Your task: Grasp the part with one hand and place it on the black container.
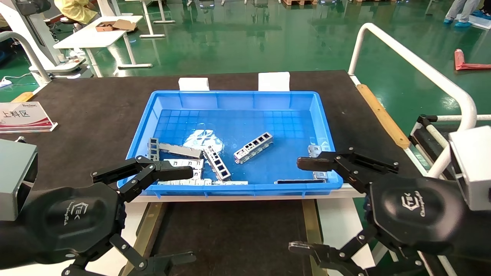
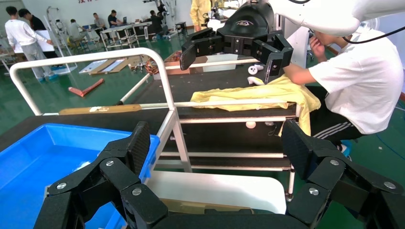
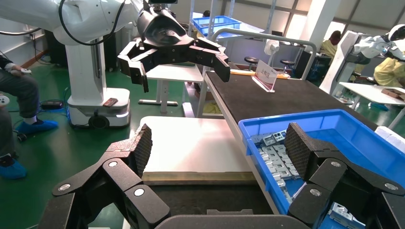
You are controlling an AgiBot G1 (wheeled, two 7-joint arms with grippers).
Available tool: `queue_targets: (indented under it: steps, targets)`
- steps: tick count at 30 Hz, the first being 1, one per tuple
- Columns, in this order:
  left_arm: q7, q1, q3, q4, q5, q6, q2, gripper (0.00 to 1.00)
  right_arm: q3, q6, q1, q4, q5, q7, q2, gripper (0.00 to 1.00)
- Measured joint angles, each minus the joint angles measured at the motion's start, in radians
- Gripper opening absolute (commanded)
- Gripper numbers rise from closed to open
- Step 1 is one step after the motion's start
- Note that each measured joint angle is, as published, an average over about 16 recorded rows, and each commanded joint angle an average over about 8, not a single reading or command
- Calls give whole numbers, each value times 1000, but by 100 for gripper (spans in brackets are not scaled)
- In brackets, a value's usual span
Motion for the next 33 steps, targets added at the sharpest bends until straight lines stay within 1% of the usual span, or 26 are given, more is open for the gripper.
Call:
queue_targets:
  steps: [33]
  targets:
    - [0,0,0,0,0,0,0,100,0,0,0,0,0,0,0,100]
